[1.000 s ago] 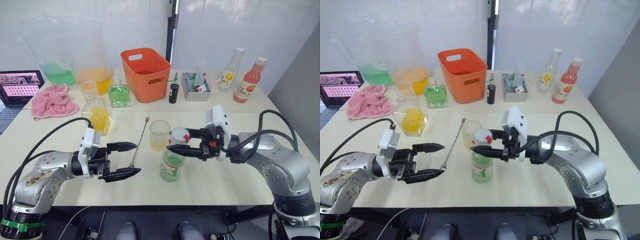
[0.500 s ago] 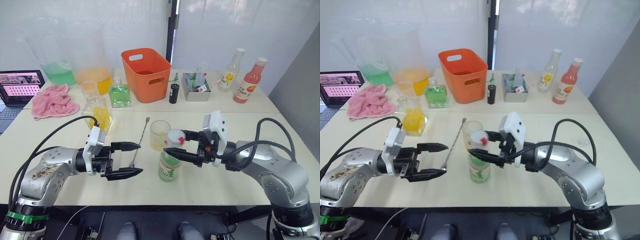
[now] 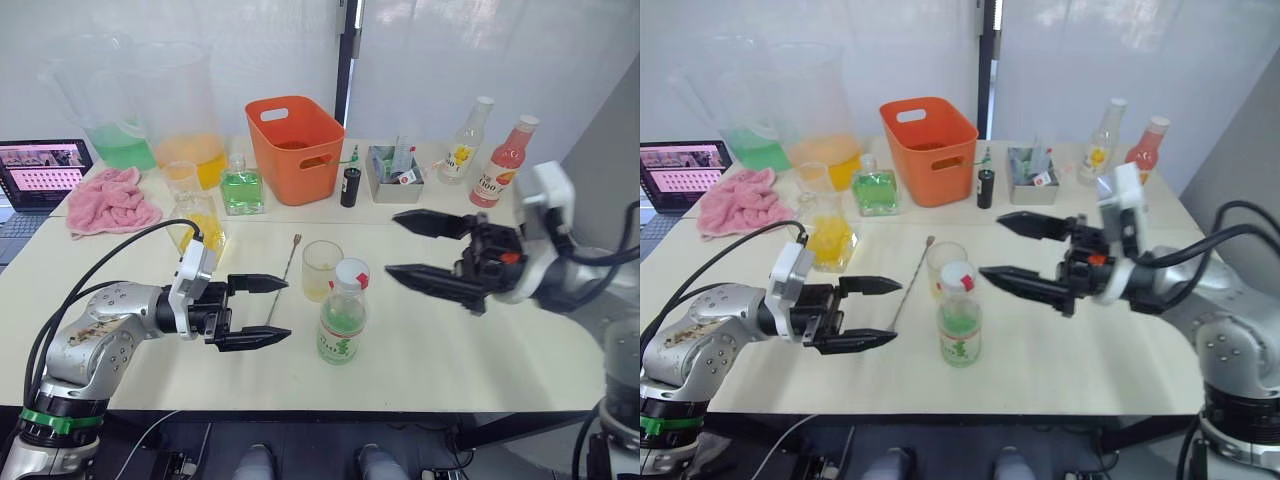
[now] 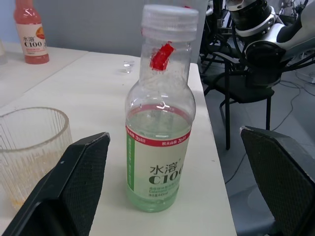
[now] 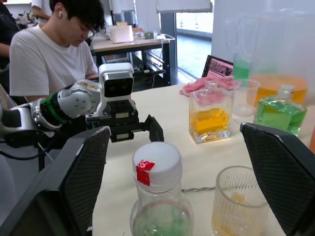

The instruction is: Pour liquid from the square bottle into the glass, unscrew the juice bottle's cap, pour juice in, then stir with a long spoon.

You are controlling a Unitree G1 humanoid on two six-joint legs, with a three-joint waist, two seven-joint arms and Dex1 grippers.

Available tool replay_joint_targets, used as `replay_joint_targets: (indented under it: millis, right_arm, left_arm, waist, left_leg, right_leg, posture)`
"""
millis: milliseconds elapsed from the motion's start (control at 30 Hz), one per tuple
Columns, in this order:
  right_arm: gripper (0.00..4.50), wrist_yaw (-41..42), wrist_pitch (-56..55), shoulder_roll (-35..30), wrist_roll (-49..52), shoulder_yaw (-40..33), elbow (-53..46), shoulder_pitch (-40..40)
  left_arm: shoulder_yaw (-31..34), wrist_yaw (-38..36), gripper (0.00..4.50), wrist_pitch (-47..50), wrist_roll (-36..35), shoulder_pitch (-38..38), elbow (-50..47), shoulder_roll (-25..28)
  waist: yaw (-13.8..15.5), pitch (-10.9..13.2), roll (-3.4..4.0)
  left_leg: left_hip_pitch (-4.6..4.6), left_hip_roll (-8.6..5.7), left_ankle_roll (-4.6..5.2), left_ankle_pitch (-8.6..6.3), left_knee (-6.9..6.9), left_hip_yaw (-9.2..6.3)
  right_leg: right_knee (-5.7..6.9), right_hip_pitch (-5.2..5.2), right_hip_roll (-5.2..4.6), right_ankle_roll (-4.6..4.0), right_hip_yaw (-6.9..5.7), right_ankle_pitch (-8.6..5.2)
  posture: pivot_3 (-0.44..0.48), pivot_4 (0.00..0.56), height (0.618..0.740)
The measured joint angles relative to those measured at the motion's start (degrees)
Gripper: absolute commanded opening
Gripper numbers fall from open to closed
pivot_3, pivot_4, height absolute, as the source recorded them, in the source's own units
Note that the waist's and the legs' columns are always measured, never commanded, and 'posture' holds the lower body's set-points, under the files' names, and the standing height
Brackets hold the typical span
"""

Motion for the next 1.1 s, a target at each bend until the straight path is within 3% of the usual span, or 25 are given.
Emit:
replay_joint_targets:
  millis: [267, 500, 1033, 1100]
  right_arm:
    - [4.47, 3.06, -1.75, -6.26, -2.87, -6.07, -2.11, 11.51]
    - [4.47, 2.26, -3.53, -7.31, -6.9, -10.29, -5.93, 21.8]
    - [4.47, -0.11, -6.85, -7.29, -8.79, -11.29, -6.67, 23.91]
    - [4.5, -0.29, -7.02, -7.27, -9.07, -11.13, -6.63, 23.81]
  left_arm:
    - [-6.3, 4.58, 4.5, 4.98, 0.77, -7.18, 0.08, -5.82]
    - [-12.97, 8.84, 4.5, 5.57, 5.21, -12.49, 1.07, -13.28]
    - [-14.27, 10.49, 4.5, 3.34, 11.11, -14.31, 1.97, -14.97]
    - [-14.26, 10.52, 3.93, 3.34, 11.26, -14.27, 1.95, -14.98]
  waist:
    - [-0.03, 0.0, 0.0]
    - [-0.25, -0.01, -0.01]
    - [-0.24, -0.01, 0.0]
    - [-0.25, -0.01, 0.0]
  left_leg:
    - [-0.01, -0.01, 0.0, 0.0, 0.02, 0.0]
    - [0.01, -0.02, 0.0, 0.0, 0.07, -0.02]
    - [0.01, -0.03, 0.01, 0.0, 0.1, -0.04]
    - [0.01, -0.03, 0.0, 0.0, 0.1, -0.04]
  right_leg:
    - [-0.04, 0.02, 0.03, 0.31, 0.04, 0.17]
    - [-0.05, 0.07, 0.07, 0.39, 0.08, 0.2]
    - [-0.05, 0.09, 0.08, 0.45, 0.1, 0.24]
    - [-0.05, 0.09, 0.08, 0.45, 0.1, 0.24]
  posture:
    - [0.0, 0.15, 0.725]
    - [0.0, 0.15, 0.725]
    - [0.0, 0.15, 0.725]
    - [0.0, 0.15, 0.725]
